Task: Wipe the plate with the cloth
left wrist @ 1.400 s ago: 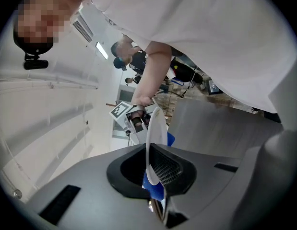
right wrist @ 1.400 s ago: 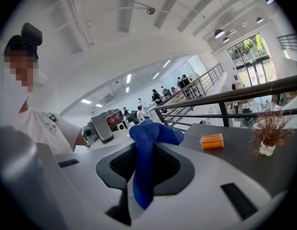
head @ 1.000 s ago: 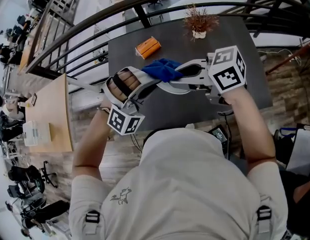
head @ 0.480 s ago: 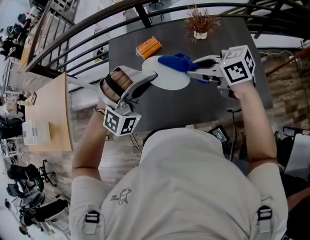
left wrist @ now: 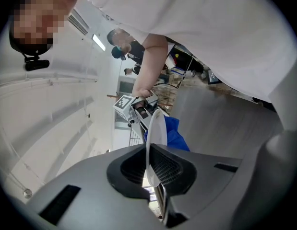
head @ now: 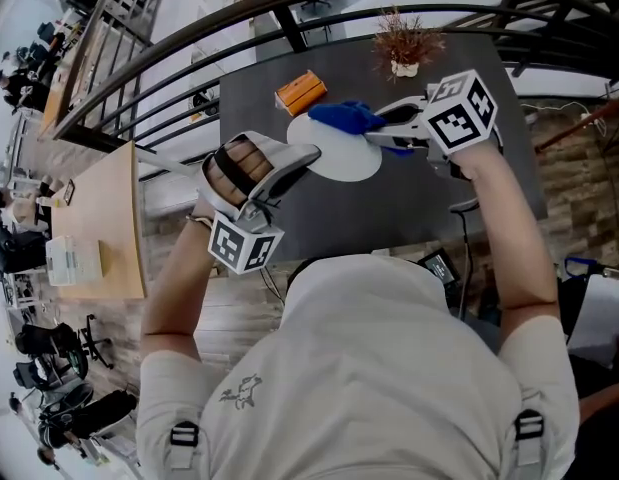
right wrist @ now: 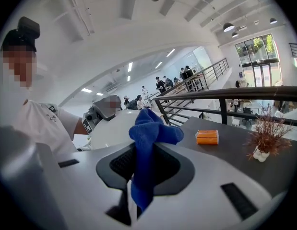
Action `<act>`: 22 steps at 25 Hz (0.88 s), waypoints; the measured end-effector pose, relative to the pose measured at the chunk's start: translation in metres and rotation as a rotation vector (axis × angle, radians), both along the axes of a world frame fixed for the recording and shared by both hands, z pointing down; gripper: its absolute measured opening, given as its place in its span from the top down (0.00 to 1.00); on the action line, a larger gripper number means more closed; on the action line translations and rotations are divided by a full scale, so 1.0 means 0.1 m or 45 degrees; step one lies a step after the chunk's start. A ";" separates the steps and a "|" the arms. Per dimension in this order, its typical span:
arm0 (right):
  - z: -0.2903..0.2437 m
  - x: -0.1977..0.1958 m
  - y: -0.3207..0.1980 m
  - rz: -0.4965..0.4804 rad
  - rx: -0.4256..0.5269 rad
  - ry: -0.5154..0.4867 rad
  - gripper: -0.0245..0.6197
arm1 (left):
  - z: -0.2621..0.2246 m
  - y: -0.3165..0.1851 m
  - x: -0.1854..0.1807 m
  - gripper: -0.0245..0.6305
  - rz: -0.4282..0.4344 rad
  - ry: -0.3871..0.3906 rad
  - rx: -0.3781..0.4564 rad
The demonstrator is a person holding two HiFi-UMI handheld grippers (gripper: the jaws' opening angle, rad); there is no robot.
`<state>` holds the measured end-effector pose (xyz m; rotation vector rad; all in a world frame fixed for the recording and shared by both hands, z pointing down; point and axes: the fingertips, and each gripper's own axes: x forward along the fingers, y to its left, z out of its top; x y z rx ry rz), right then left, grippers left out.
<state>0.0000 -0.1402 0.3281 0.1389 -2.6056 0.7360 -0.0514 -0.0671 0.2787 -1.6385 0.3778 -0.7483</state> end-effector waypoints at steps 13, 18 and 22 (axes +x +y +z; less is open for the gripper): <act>-0.16 -0.44 -0.01 -0.035 -0.146 -0.208 0.83 | 0.20 0.06 0.20 0.94 0.075 0.028 -0.062; -0.26 -0.55 0.32 -0.114 -0.069 -0.187 0.83 | 0.33 -0.03 0.10 0.94 0.040 0.023 -0.100; -0.24 -0.48 0.42 -0.082 -0.047 -0.190 0.83 | 0.36 -0.09 0.06 0.94 0.007 0.066 -0.133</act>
